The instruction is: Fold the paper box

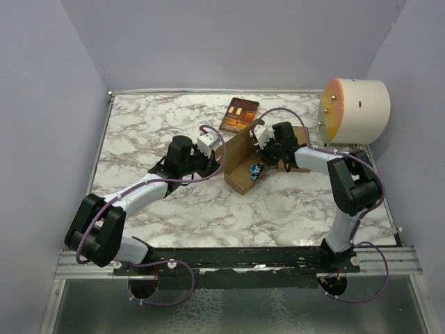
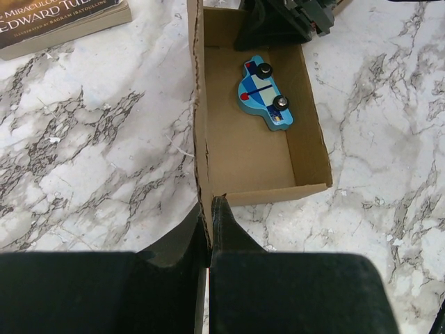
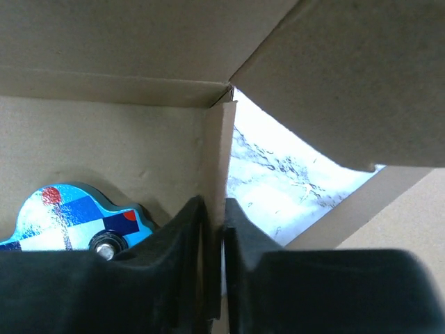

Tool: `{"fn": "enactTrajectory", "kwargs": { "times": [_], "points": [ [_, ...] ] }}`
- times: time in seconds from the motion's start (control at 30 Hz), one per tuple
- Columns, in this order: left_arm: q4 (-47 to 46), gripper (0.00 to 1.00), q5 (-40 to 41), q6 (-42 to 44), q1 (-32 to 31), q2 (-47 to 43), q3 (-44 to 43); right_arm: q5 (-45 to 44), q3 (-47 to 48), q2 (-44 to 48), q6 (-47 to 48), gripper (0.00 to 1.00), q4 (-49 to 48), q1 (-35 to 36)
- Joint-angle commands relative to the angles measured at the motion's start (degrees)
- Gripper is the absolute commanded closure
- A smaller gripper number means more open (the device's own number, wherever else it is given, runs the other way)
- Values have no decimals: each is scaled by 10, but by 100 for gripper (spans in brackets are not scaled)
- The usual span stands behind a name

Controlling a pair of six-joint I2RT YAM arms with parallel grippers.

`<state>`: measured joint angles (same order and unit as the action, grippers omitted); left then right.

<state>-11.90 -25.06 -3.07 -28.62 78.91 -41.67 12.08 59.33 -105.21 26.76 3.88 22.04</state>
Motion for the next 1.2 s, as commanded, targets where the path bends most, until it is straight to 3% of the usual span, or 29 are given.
{"fn": "enactTrajectory", "kwargs": {
  "times": [0.0, 0.5, 0.6, 0.7, 0.77, 1.07, 1.17],
  "points": [
    [-8, 100, -11, 4, 1, -1, -13, 18, -3, 30, 6, 75, 7, 3],
    [0, 100, -10, 9, 2, 0, -16, 43, -5, 55, -8, 62, 2, -1],
    [0, 100, -14, 9, 2, 4, -19, 38, 9, 19, 0, 70, 3, -1],
    [-1, 100, -18, 6, 2, 7, -21, -8, 6, -10, 5, 91, -18, 4],
    [-2, 100, -19, 5, 3, 7, -21, -43, -4, -21, 10, 99, -38, 6],
    [-5, 100, -20, 6, 2, 8, -19, -50, -8, -26, 15, 99, -35, 7],
    [-3, 100, -17, 7, 2, 5, -19, -17, -4, -5, 7, 92, -19, 6]
  ]
}}
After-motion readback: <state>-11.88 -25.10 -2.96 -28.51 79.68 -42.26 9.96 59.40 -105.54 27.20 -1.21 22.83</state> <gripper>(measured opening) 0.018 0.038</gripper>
